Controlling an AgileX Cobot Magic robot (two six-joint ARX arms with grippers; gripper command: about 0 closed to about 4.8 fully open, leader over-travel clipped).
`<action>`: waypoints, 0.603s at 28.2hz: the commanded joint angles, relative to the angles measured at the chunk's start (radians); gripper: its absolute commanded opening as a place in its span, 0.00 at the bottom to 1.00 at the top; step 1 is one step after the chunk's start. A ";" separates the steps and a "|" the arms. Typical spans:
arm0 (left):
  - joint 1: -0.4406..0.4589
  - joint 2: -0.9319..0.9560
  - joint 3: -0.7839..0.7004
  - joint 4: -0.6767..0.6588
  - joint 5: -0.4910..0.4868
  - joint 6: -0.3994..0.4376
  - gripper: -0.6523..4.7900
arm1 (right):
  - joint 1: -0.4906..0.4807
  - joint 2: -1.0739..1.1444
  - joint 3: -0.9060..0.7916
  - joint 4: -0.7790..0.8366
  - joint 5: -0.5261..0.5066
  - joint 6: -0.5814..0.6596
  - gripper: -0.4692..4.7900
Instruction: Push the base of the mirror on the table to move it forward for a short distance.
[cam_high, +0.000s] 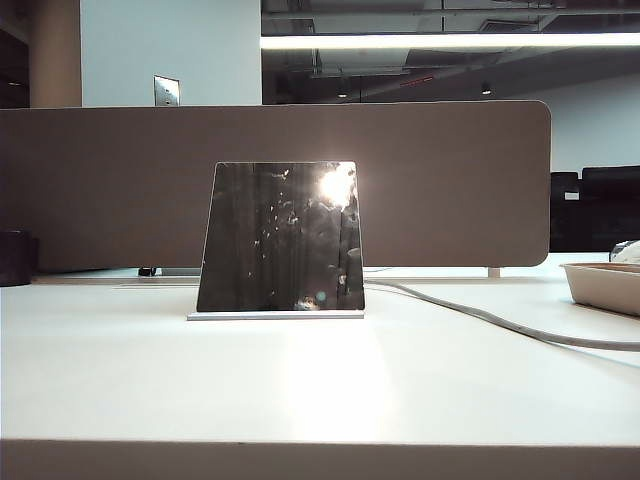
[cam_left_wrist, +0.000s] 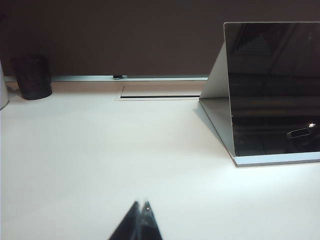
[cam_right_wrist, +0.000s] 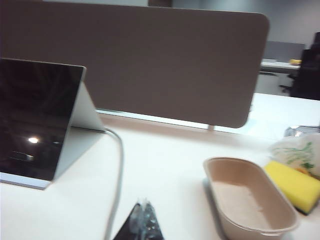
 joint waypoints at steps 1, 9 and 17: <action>0.000 0.001 0.001 0.011 -0.003 0.004 0.12 | 0.051 -0.024 0.006 -0.011 0.114 -0.050 0.09; 0.000 0.001 0.001 0.012 -0.003 0.004 0.12 | 0.076 -0.056 0.006 -0.058 0.171 -0.054 0.09; 0.000 0.001 0.001 0.011 -0.003 0.004 0.12 | 0.087 -0.056 0.006 -0.143 0.180 -0.050 0.09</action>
